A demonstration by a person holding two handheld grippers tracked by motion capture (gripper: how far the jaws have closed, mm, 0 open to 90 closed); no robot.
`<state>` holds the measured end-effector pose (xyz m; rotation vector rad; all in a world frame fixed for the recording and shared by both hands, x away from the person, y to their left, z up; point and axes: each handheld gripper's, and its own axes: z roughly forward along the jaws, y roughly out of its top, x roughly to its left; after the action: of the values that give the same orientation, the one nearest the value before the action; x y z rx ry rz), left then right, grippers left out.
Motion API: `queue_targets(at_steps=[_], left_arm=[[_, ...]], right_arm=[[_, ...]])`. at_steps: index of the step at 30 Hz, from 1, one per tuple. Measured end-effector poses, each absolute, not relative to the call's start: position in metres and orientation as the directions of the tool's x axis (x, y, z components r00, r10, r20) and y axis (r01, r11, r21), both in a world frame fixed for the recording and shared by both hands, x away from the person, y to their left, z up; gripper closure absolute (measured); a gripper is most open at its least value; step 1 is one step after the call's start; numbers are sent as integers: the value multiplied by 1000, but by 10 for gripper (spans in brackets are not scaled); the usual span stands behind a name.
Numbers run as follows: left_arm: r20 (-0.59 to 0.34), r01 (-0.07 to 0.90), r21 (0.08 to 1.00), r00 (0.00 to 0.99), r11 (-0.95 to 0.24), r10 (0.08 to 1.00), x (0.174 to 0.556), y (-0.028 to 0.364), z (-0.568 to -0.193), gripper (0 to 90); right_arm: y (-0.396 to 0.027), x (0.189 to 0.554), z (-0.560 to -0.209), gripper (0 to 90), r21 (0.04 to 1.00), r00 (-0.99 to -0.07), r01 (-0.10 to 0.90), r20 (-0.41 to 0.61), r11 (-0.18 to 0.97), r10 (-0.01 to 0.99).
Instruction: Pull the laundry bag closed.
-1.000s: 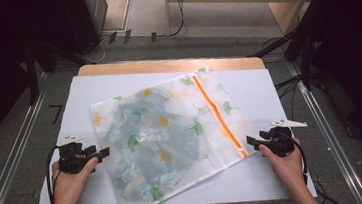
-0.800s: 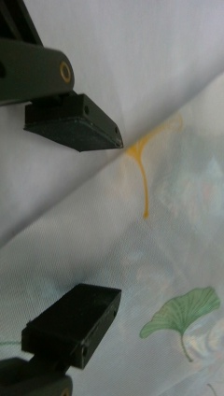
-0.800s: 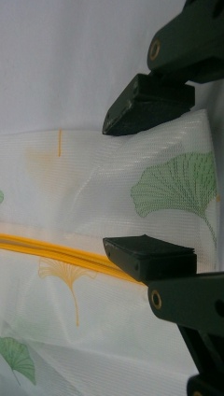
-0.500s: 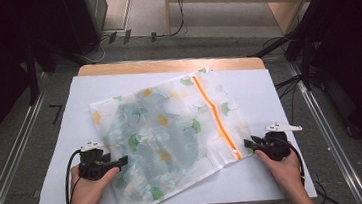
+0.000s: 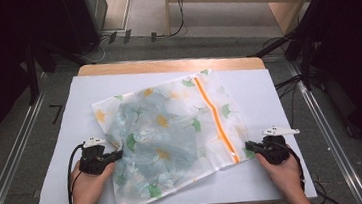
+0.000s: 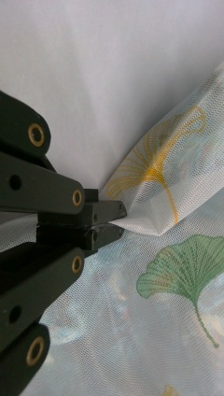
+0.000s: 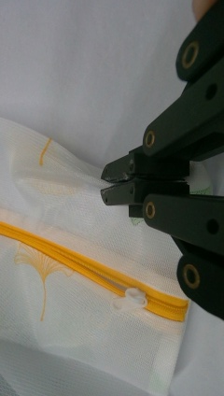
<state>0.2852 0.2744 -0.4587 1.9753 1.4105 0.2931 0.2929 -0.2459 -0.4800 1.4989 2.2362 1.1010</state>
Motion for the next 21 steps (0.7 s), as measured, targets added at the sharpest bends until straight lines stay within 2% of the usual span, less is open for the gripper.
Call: queue_targets(at_steps=[3,21], left_arm=[[-155,731,654,382,-195,911,290,275,-456,900],[-90,697,700,306,-158,948,313,299,-453,900]], right_arm=[[-248,287,-478,900,691,-456,695,207,200,865],[-230,234,-477,900,671,-508,703,244,235,826]])
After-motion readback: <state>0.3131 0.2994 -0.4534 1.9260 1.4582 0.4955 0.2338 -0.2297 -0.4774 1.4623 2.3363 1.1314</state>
